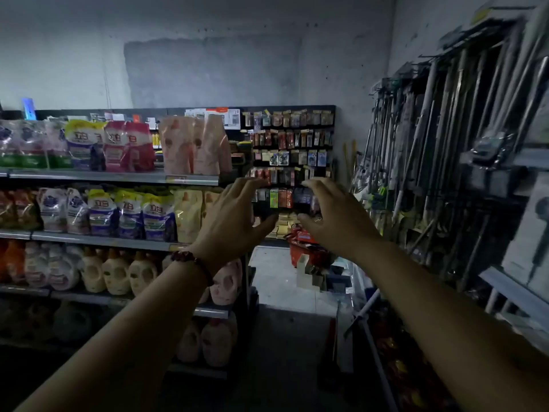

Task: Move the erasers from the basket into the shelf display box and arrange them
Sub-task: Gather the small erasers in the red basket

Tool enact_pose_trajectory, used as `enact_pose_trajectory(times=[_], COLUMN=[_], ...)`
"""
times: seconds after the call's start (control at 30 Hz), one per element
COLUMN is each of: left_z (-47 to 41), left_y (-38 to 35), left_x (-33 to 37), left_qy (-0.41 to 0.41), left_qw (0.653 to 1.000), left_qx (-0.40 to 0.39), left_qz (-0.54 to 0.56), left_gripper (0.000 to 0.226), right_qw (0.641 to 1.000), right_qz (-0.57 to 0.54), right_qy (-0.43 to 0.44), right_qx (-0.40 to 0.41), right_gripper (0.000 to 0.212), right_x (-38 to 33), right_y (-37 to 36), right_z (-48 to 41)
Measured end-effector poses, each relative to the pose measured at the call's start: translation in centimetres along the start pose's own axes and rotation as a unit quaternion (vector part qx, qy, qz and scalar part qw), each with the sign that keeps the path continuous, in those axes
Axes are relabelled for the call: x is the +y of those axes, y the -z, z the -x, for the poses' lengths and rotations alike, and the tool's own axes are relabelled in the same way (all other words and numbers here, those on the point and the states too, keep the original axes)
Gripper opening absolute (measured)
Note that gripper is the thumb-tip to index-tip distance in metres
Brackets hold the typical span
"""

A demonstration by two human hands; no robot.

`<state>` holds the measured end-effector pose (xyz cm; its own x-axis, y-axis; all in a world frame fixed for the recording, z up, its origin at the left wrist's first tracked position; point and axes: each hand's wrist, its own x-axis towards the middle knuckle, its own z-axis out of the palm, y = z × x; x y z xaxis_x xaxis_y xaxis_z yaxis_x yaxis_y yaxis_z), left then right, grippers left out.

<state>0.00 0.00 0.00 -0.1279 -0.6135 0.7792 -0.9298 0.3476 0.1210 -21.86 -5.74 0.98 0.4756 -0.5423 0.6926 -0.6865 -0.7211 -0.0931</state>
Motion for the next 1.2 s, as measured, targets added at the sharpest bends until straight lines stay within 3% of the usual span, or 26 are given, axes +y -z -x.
enact_pose_trajectory(times=[0.3, 0.63, 0.93, 1.2], left_z=[-10.6, -23.3, -34.1, -50.1], left_y=[-12.1, -30.3, -49.9, -66.6], left_x=[-15.3, -31.2, -41.5, -52.2], left_qy=[-0.021, 0.004, 0.026, 0.075], left_qw=[0.996, 0.99, 0.984, 0.98], left_qx=[-0.065, -0.141, -0.175, -0.184], left_qz=[-0.056, -0.002, 0.012, -0.029], left_gripper=[0.066, 0.063, 0.066, 0.068], right_qw=[0.993, 0.978, 0.971, 0.97], right_qz=[0.061, 0.073, 0.071, 0.041], right_qy=[-0.061, -0.132, -0.16, -0.157], right_qx=[-0.075, -0.141, -0.161, -0.181], right_gripper=[0.063, 0.065, 0.072, 0.07], right_x=[8.0, 19.7, 36.8, 54.3], right_y=[-13.5, -28.7, -43.2, -55.9], right_z=[-13.9, -27.4, -37.9, -54.6])
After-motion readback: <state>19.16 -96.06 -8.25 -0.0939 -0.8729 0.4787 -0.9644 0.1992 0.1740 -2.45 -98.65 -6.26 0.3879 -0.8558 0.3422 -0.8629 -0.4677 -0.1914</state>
